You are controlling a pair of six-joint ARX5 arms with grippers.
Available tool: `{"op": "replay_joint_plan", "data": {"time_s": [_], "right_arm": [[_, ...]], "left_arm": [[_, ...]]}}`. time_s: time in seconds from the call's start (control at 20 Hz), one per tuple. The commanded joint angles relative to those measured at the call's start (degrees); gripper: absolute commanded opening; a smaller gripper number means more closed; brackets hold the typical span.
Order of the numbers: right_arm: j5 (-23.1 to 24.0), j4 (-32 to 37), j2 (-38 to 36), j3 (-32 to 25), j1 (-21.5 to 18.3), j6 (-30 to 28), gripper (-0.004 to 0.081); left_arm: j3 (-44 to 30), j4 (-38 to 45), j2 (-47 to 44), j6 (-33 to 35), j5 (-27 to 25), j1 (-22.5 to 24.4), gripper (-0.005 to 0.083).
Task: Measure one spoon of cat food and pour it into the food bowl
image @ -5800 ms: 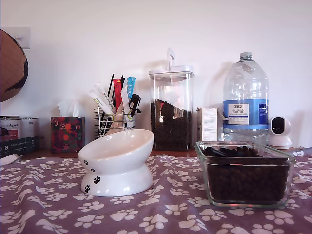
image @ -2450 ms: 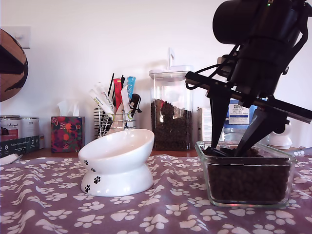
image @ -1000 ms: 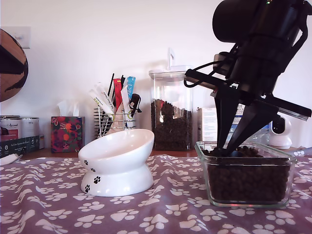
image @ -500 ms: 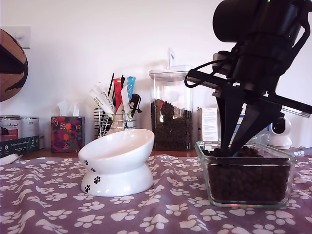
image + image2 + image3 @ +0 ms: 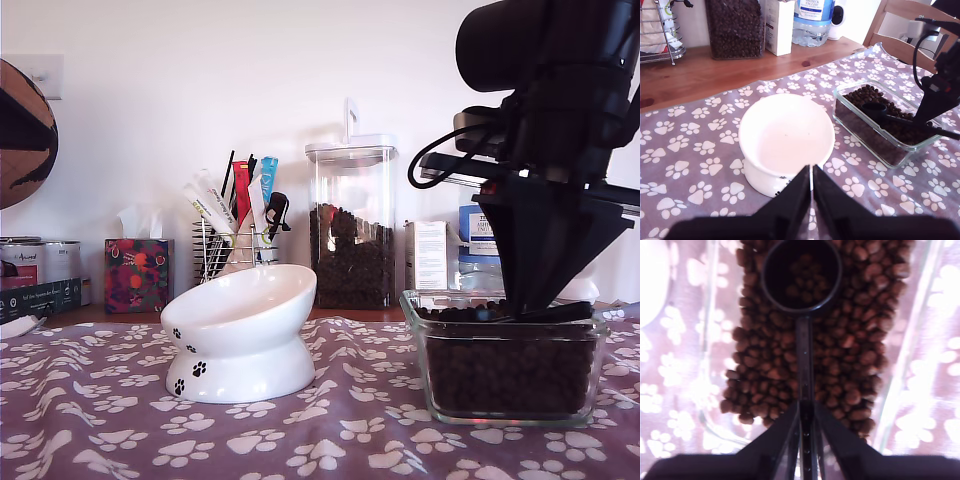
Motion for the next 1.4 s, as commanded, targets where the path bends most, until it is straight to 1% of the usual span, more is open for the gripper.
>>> {"op": "replay_joint_plan", "data": {"time_s": [0.0, 0.2, 0.35, 0.4, 0.5, 0.8, 0.95, 1.05, 1.25, 1.3, 1.35], "right_arm": [[0.6, -0.9, 0.7, 0.3, -0.1, -0.6, 0.0063], [0.8, -1.0, 0.7, 0.7, -0.1, -2.5, 0.0081], [0.8, -0.9, 0.7, 0.7, -0.1, -3.5, 0.0199], [0.8, -0.9, 0.7, 0.7, -0.1, -3.5, 0.02], [0.8, -0.9, 0.7, 0.7, -0.1, -3.5, 0.0187], [0.8, -0.8, 0.7, 0.7, 0.4, -3.5, 0.011], [0.3, -1.1, 0.7, 0.7, 0.4, -3.5, 0.003], [0.3, -1.9, 0.7, 0.7, 0.4, -3.5, -0.0003], [0.4, -2.8, 0.7, 0.7, 0.4, -3.5, -0.0002], [0.4, -2.8, 0.7, 0.7, 0.4, -3.5, 0.0005], [0.4, -2.4, 0.7, 0.7, 0.4, -3.5, 0.0034]], "left_arm": [[-0.2, 0.4, 0.2, 0.0, 0.2, -0.1, -0.002], [-0.2, 0.4, 0.2, 0.0, 0.2, -0.1, -0.002], [-0.2, 0.4, 0.2, 0.0, 0.2, -0.1, -0.002], [-0.2, 0.4, 0.2, 0.0, 0.2, -0.1, -0.002], [-0.2, 0.4, 0.2, 0.0, 0.2, -0.1, -0.002], [-0.2, 0.4, 0.2, 0.0, 0.2, -0.1, -0.002], [-0.2, 0.4, 0.2, 0.0, 0.2, -0.1, -0.002], [-0.2, 0.4, 0.2, 0.0, 0.2, -0.1, -0.002], [-0.2, 0.4, 0.2, 0.0, 0.2, -0.1, -0.002], [-0.2, 0.3, 0.2, 0.0, 0.2, -0.1, -0.002], [-0.2, 0.3, 0.2, 0.0, 0.2, -0.1, -0.002]]}}
